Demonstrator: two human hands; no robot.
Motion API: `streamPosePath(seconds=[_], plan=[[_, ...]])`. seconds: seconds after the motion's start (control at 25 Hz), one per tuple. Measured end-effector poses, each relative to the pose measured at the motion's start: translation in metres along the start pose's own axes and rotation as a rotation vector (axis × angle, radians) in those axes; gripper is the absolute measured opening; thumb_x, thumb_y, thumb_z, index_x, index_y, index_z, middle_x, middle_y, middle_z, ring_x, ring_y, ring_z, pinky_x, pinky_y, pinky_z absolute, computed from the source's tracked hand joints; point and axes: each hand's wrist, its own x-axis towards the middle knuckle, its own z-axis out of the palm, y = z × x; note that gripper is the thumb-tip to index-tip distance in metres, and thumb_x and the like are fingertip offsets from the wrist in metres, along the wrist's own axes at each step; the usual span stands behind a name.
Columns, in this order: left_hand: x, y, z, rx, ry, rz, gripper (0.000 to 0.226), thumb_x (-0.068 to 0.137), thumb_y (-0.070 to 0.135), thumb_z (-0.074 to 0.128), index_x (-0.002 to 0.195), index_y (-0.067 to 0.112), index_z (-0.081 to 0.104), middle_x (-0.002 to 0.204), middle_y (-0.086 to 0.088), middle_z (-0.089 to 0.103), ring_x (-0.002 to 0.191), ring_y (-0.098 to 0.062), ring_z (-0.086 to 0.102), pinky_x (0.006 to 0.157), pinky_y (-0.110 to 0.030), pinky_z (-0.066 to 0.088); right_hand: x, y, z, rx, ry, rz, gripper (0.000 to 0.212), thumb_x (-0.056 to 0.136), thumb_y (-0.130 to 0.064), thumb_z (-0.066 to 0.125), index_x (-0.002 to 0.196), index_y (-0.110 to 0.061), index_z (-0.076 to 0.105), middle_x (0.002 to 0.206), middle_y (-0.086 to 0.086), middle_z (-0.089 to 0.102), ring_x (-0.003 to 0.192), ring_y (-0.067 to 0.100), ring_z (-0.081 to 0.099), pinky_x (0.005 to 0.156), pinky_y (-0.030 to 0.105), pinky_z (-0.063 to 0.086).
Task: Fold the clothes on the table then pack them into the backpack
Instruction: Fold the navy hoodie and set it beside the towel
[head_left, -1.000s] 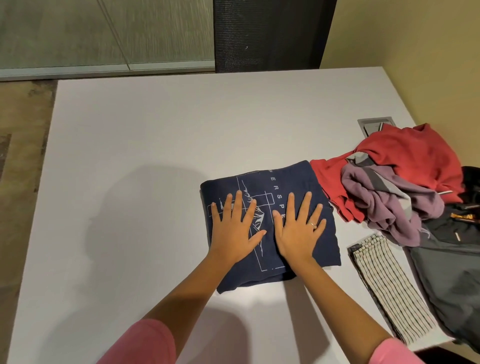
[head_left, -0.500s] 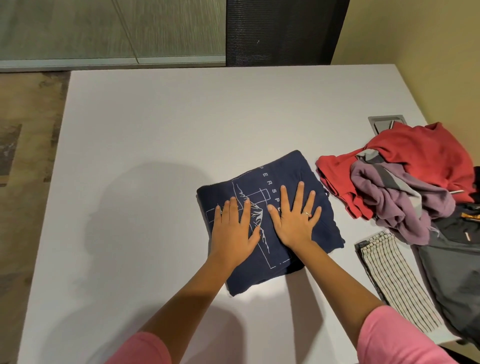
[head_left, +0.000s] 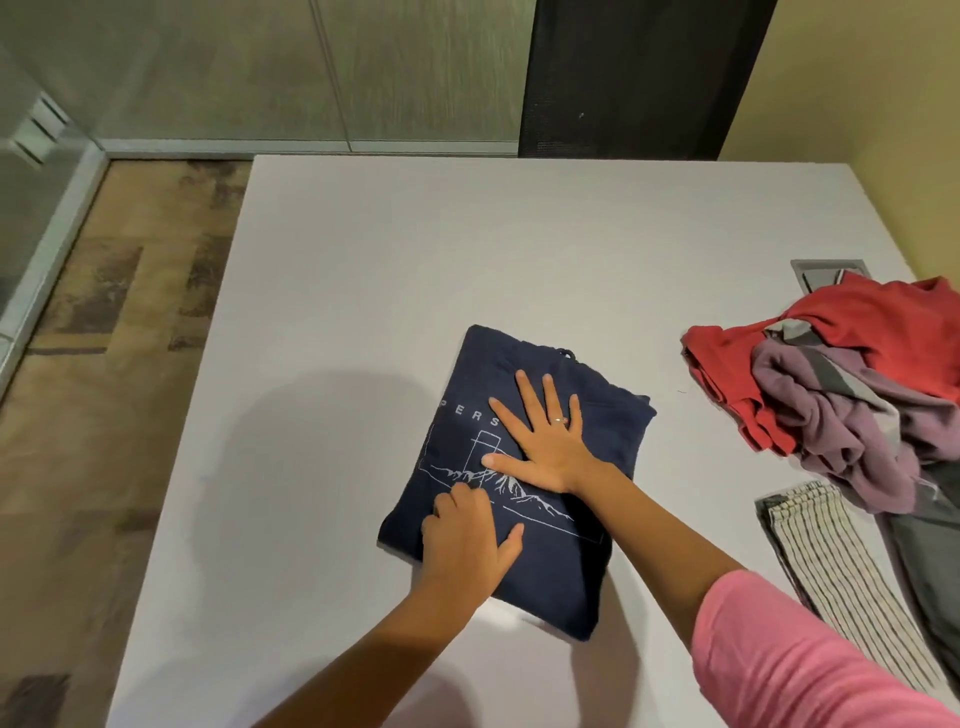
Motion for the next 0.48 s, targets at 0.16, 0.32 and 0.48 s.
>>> streamPosePath(seconds=[0.16,0.32,0.48], plan=[[0.001,-0.013,-0.008,-0.047,-0.016,0.096,0.061,0.091,0.066,0.034,0.125,0.016,0.044,0.122,-0.007,0.052,0.106,-0.022,0.054,0.076,-0.028,0.047,-0.012,-0.024,0.014,0.023,0.093,0.040,0.078,0.076,-0.078,-0.004,0.145,-0.043,-0.014,0.150,-0.009,-0.036,0.137,0.022,-0.036,0.114,0.054,-0.016],[0.021,-0.037,-0.001,-0.027,0.272,0.252,0.049,0.091,0.048,0.041,0.120,0.012,0.056,0.123,-0.014,0.059,0.106,-0.032,0.060,0.077,-0.040,0.051,-0.037,-0.051,0.038,0.099,0.282,0.233,0.074,0.090,-0.062,-0.008,0.152,-0.029,0.014,0.161,0.003,-0.002,0.148,0.026,0.002,0.116,0.051,0.010],[0.034,-0.044,0.014,-0.044,0.185,0.346,0.058,0.094,0.050,0.029,0.146,0.024,0.032,0.153,-0.010,0.034,0.137,-0.035,0.038,0.096,-0.059,0.042,-0.069,-0.056,0.060,0.159,0.339,0.508,0.068,0.096,-0.059,0.007,0.145,-0.025,0.039,0.153,0.014,0.032,0.138,0.039,0.034,0.106,0.059,0.031]])
